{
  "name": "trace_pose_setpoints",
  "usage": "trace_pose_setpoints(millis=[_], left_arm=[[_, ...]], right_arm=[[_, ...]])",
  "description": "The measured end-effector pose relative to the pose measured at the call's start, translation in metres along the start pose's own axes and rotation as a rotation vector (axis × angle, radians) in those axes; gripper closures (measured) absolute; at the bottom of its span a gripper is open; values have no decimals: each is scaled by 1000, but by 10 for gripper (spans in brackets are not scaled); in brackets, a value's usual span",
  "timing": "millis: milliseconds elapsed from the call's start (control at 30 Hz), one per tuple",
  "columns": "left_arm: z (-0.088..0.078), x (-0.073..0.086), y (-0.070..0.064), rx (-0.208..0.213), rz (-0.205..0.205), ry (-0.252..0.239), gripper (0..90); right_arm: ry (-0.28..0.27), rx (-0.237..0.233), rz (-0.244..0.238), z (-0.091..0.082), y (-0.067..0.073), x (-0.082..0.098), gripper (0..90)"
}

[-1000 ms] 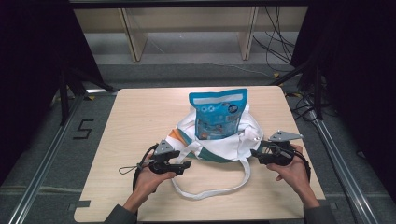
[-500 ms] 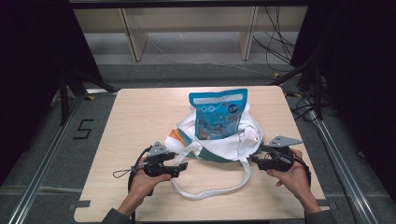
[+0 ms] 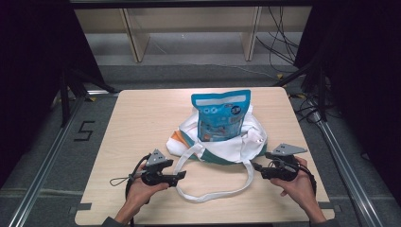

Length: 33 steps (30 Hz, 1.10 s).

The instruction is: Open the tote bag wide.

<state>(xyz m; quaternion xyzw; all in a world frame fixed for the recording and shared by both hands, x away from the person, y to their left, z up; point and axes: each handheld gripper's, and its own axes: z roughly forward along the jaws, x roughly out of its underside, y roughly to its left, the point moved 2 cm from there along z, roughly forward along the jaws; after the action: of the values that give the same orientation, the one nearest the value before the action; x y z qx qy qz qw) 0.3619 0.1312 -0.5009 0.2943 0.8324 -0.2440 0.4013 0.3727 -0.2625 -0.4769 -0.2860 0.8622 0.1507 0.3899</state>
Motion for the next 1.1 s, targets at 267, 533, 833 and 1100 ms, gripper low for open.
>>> trace_pose_setpoints(millis=[267, 533, 833, 1100], left_arm=[[-7, 11, -6, 28, 22, 0, 244], [-12, 24, -12, 32, 12, 20, 217], [-20, 31, -24, 18, 62, 16, 196], [-25, 41, -41, 21, 84, 17, 152]], right_arm=[[-2, 13, 40, -4, 2, 7, 241], [8, 5, 28, -9, 11, 21, 219], [18, -21, 13, -19, 20, 38, 180], [50, -33, -29, -23, 33, 57, 179]])
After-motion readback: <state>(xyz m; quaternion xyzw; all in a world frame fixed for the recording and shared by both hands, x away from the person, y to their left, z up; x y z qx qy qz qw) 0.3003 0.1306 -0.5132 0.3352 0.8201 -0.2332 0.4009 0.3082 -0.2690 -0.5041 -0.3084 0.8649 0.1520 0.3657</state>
